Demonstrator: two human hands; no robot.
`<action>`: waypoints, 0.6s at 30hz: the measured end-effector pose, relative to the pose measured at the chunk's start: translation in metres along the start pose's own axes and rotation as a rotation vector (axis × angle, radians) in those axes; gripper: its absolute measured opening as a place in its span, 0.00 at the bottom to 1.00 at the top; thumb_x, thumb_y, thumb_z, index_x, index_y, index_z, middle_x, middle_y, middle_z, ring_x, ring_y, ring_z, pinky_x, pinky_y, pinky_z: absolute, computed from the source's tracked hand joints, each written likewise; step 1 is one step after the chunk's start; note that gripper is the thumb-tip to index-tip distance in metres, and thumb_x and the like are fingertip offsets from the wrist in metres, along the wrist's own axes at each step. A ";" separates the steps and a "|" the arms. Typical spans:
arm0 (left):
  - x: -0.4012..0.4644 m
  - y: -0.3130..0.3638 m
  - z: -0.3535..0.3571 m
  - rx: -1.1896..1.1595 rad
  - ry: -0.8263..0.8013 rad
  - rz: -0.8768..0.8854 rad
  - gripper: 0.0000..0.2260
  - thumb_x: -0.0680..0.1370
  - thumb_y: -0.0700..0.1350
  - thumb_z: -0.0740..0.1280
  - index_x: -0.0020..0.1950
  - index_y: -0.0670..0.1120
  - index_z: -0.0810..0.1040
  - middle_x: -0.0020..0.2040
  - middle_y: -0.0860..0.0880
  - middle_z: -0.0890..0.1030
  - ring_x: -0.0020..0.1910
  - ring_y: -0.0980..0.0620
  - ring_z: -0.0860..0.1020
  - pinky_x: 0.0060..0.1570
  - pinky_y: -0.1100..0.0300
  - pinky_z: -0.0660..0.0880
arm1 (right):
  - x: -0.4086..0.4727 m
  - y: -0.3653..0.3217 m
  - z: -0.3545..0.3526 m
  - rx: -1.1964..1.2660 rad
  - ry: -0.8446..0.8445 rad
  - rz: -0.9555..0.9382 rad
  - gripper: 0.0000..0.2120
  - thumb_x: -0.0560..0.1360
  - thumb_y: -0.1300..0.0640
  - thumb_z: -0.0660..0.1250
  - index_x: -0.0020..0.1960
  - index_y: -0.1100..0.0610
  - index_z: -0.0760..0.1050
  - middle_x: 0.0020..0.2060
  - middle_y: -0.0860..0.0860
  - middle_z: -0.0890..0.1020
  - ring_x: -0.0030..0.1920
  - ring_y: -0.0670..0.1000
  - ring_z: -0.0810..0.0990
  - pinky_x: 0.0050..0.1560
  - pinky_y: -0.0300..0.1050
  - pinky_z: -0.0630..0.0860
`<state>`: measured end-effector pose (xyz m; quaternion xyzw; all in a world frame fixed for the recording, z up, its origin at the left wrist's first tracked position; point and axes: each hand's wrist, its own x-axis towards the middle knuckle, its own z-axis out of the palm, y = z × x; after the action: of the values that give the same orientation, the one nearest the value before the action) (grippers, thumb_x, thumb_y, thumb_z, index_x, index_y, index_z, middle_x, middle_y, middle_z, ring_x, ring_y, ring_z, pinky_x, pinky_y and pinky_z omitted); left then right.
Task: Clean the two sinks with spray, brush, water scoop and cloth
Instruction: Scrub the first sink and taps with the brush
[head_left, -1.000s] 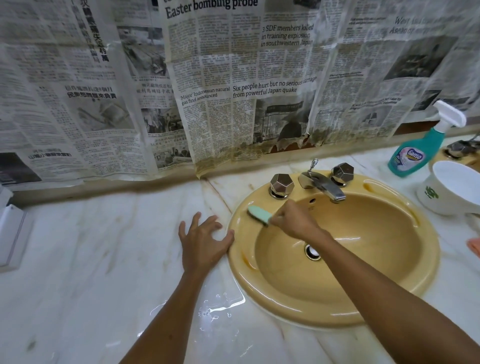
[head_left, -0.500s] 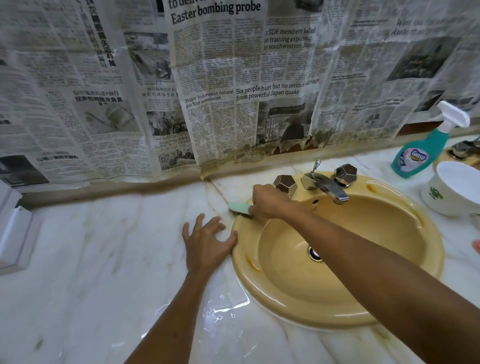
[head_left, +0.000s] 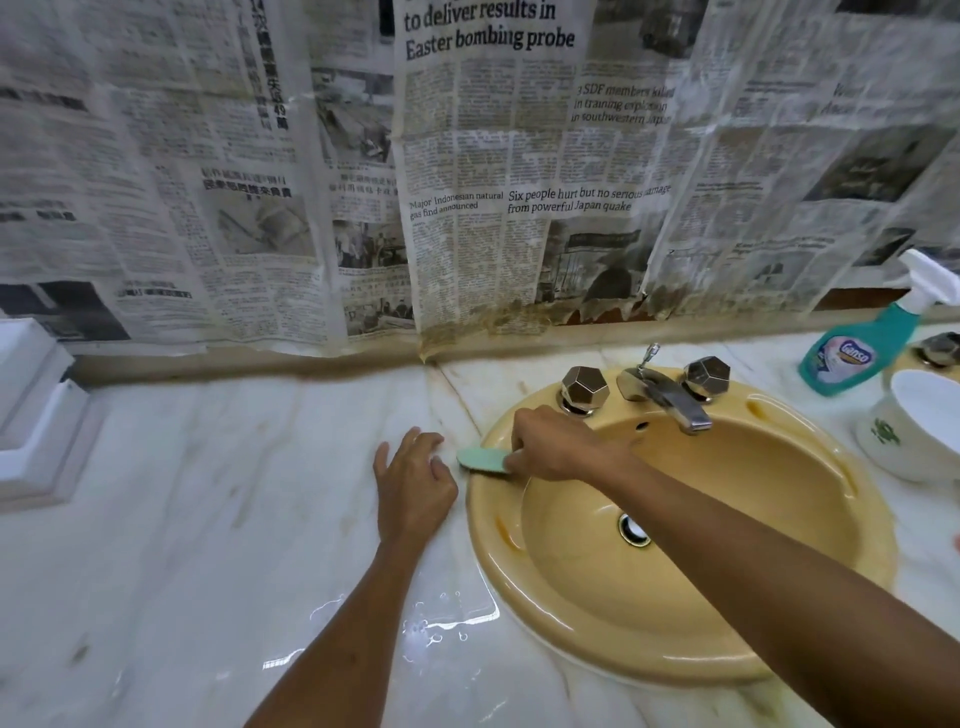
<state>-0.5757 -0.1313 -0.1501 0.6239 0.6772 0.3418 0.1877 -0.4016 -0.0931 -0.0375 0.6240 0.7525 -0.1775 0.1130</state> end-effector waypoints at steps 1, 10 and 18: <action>0.000 0.000 0.000 -0.020 0.010 -0.010 0.16 0.74 0.37 0.59 0.57 0.43 0.80 0.59 0.46 0.81 0.64 0.47 0.76 0.76 0.48 0.53 | 0.002 -0.004 -0.003 -0.023 0.006 -0.007 0.10 0.74 0.49 0.68 0.47 0.54 0.71 0.46 0.53 0.75 0.47 0.57 0.76 0.37 0.45 0.67; -0.002 -0.005 0.001 -0.014 0.001 -0.046 0.20 0.69 0.33 0.58 0.58 0.43 0.77 0.57 0.48 0.80 0.60 0.48 0.78 0.78 0.49 0.48 | 0.012 -0.028 -0.030 -0.268 0.091 -0.006 0.14 0.78 0.56 0.64 0.61 0.59 0.70 0.58 0.57 0.76 0.56 0.60 0.77 0.46 0.50 0.68; -0.014 -0.028 -0.018 0.154 -0.311 0.122 0.22 0.79 0.54 0.57 0.71 0.49 0.73 0.75 0.54 0.69 0.78 0.55 0.58 0.76 0.51 0.42 | 0.002 -0.012 -0.007 -0.016 0.023 0.058 0.10 0.74 0.52 0.68 0.41 0.56 0.70 0.36 0.51 0.73 0.41 0.56 0.76 0.37 0.45 0.69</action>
<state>-0.6065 -0.1483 -0.1595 0.7218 0.6251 0.1990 0.2206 -0.4134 -0.0909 -0.0306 0.6465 0.7369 -0.1609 0.1147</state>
